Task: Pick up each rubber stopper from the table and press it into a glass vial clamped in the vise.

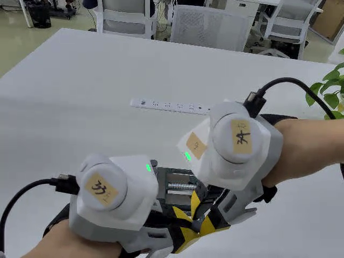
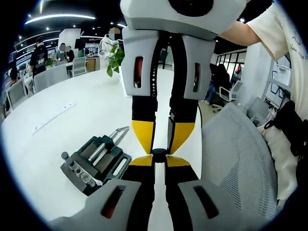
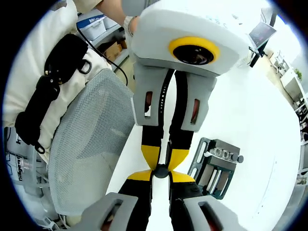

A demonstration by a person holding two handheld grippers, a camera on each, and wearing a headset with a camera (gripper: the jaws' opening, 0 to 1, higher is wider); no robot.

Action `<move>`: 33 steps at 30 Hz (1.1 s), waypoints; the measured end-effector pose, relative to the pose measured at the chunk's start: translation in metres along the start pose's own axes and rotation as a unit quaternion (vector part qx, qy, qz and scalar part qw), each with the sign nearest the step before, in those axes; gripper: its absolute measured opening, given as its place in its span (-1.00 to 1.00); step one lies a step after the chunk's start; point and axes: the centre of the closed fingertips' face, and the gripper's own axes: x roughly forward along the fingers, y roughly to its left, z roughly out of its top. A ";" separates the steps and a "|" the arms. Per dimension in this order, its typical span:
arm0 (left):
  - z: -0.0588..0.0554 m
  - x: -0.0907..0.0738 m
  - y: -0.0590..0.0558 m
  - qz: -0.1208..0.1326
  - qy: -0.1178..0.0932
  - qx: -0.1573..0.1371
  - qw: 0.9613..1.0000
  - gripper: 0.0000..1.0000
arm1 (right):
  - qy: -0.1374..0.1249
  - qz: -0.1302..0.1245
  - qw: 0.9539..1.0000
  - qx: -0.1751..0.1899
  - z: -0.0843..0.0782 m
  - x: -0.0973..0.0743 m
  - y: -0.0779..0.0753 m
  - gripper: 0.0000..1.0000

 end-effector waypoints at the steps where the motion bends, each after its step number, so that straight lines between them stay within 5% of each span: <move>1: 0.000 -0.001 0.000 0.001 -0.002 0.001 1.000 -0.95 | -0.004 -0.002 1.000 0.000 0.001 -0.001 0.000 -0.85; 6: 0.002 -0.009 0.004 0.016 -0.018 -0.004 1.000 -0.95 | -0.024 -0.031 0.999 0.017 -0.001 -0.005 -0.010 -0.71; 9: -0.002 -0.014 0.010 0.034 -0.026 -0.007 0.999 -0.95 | -0.058 -0.040 0.996 0.053 0.002 -0.011 -0.014 -0.68; 12: 0.001 -0.021 0.017 0.062 -0.051 -0.017 0.997 -0.94 | -0.096 -0.041 0.991 0.081 0.008 -0.017 -0.013 -0.70; 17: 0.001 -0.029 0.022 0.088 -0.061 0.000 0.994 -0.94 | -0.134 -0.064 0.982 0.114 0.012 -0.023 -0.019 -0.69; 24: 0.003 -0.029 0.020 0.102 -0.057 0.032 0.993 -0.94 | -0.149 -0.076 0.978 0.122 0.019 -0.019 -0.020 -0.68; 33: 0.006 -0.021 0.010 0.079 -0.051 0.045 0.995 -0.94 | -0.135 -0.071 0.983 0.102 0.021 -0.013 -0.015 -0.71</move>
